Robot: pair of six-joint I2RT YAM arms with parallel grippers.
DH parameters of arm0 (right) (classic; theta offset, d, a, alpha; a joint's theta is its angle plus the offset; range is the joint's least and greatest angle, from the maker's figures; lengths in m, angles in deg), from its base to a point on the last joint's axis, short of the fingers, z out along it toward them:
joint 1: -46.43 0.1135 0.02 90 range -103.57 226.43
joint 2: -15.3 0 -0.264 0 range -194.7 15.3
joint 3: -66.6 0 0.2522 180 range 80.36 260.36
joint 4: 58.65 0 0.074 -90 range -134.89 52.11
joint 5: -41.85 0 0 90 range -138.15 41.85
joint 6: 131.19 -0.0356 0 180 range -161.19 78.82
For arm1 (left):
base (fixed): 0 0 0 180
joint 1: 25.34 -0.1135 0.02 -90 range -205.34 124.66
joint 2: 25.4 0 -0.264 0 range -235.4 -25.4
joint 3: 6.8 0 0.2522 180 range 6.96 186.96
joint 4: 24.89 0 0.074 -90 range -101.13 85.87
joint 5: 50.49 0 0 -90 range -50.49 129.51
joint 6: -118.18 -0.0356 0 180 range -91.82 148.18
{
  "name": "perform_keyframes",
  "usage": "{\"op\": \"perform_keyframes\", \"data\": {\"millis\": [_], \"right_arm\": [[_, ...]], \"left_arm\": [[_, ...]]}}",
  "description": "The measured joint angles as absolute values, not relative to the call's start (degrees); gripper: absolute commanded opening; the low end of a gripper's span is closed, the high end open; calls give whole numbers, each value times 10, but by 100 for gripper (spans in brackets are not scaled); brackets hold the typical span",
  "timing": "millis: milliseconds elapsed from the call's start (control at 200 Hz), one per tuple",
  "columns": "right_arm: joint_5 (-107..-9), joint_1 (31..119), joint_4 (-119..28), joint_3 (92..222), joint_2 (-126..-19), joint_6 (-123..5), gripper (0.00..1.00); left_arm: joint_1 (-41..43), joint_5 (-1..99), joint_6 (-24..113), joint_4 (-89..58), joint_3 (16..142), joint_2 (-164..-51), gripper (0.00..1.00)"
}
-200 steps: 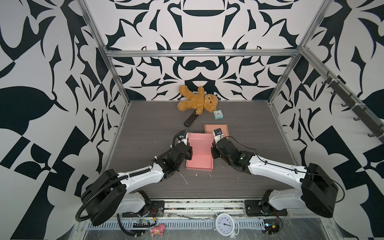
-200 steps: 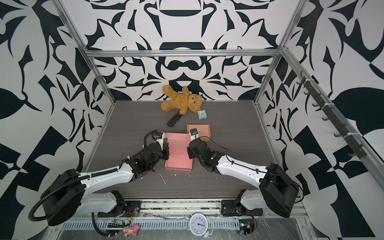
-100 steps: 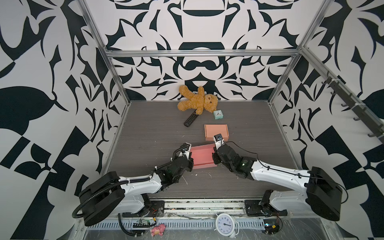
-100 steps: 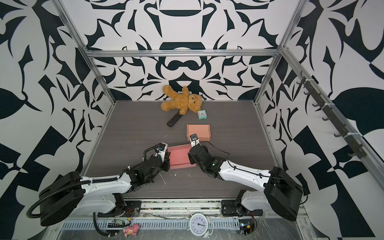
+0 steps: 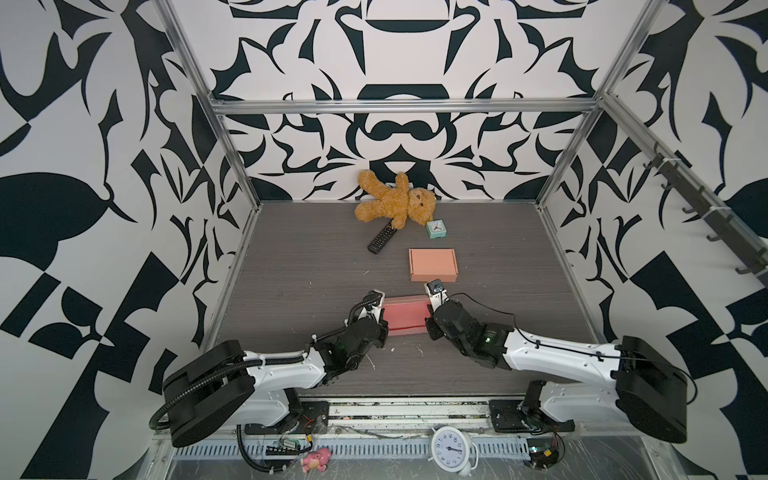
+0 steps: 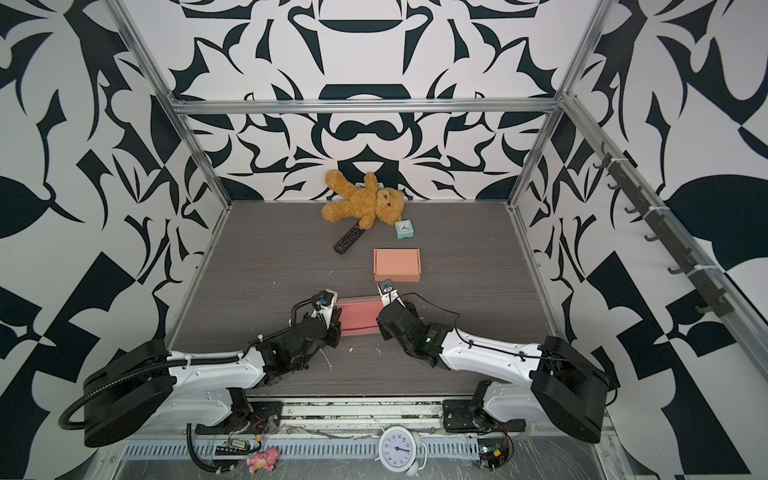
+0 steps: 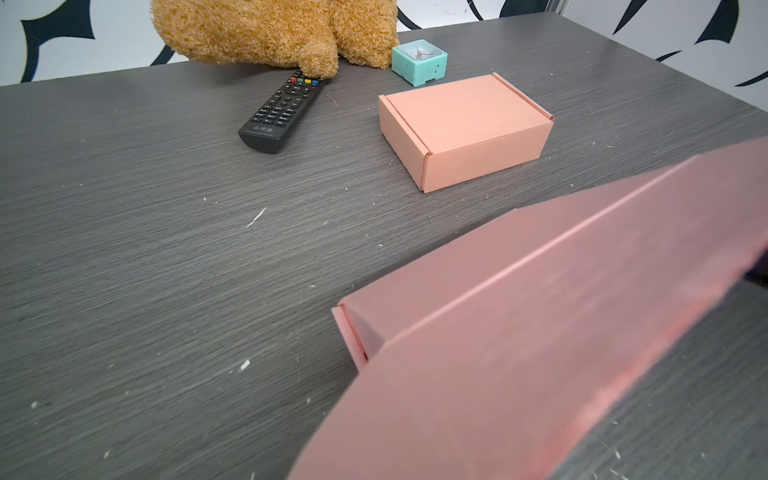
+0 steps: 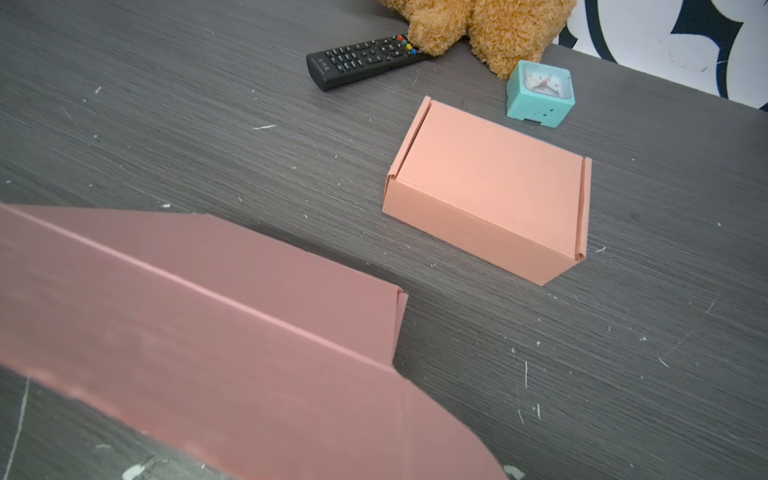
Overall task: Fold the paper box
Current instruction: 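Open the right gripper and draw it back from the closed lid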
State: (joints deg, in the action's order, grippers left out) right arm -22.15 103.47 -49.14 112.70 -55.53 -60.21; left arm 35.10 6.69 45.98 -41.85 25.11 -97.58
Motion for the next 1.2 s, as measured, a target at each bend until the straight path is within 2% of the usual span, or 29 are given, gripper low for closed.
{"op": "perform_keyframes", "data": {"millis": [530,725,995,1200], "right_arm": [[-228,1041,-504,1091,-533,-606,22],[-229,1041,-507,1068,-517,-611,33],[-249,1041,-510,1031,-482,-621,57],[-301,1041,-508,1024,-469,-601,62]], "left_arm": [[375,67,474,-433,243,-1014,12],[376,67,483,-434,243,-1016,12],[377,67,495,-440,242,-1026,12],[377,67,503,-455,242,-1044,12]]}}
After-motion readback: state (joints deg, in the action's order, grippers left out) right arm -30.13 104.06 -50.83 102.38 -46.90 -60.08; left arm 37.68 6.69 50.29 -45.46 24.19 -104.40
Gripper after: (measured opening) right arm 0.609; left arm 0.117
